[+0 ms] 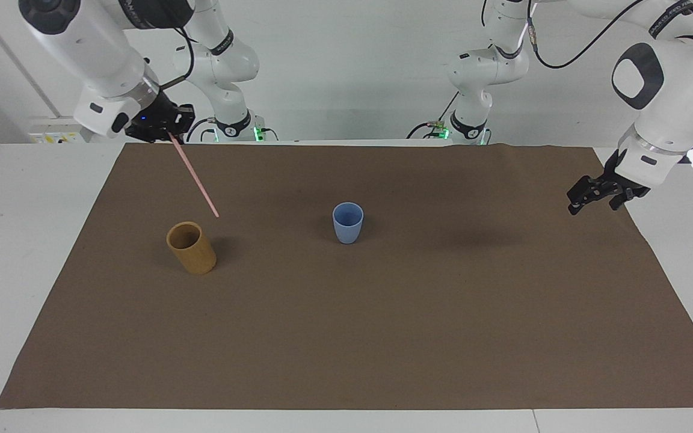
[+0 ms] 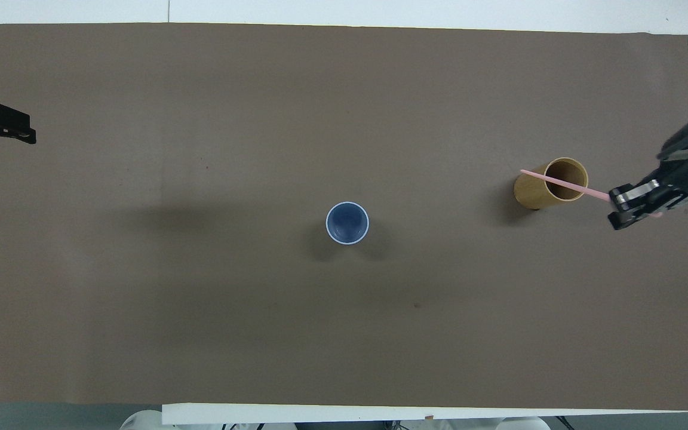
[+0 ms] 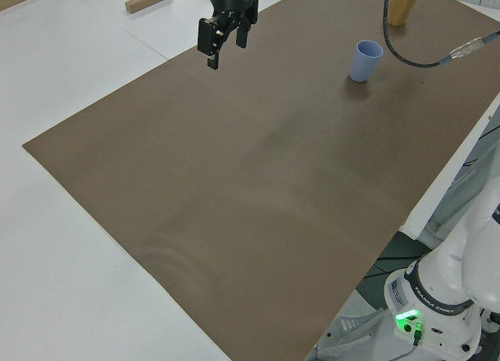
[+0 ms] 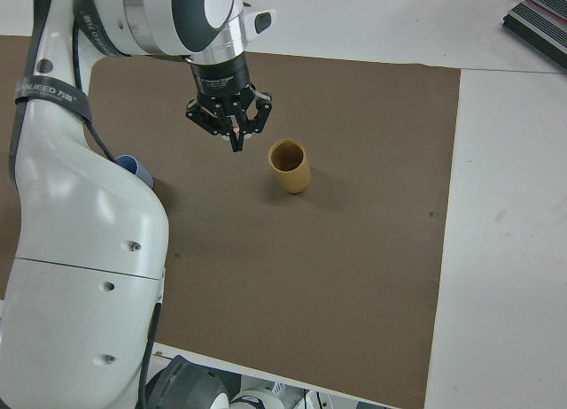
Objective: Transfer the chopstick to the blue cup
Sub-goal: 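Pull the pink straw out of the tube with the right gripper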
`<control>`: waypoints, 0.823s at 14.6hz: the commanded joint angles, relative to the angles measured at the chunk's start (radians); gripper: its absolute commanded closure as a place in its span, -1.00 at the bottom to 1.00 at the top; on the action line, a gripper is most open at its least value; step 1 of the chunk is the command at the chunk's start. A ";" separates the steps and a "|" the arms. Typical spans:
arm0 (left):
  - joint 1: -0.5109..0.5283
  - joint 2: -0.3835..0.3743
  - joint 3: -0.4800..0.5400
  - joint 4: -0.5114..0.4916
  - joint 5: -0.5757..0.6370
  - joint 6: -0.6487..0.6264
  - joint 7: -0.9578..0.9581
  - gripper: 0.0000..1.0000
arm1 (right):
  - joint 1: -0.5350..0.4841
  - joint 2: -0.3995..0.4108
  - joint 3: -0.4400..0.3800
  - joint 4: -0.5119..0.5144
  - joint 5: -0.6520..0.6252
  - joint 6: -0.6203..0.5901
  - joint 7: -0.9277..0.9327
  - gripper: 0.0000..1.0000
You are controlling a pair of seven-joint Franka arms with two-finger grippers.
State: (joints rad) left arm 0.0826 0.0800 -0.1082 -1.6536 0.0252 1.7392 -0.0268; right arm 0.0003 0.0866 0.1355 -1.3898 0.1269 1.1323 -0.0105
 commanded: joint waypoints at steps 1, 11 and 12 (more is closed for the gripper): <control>-0.009 0.003 0.004 0.014 0.015 -0.006 0.011 -0.99 | -0.002 0.050 0.122 0.049 0.075 0.001 0.252 1.00; -0.007 -0.002 0.004 0.008 0.015 -0.007 0.010 -0.99 | 0.156 0.088 0.227 -0.145 0.185 0.297 0.621 1.00; -0.009 -0.002 0.004 0.008 0.015 -0.007 0.010 -0.99 | 0.155 0.081 0.227 -0.169 0.186 0.303 0.619 1.00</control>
State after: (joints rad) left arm 0.0826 0.0800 -0.1087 -1.6536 0.0252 1.7391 -0.0252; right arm 0.1632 0.1941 0.3600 -1.4928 0.2904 1.4024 0.5961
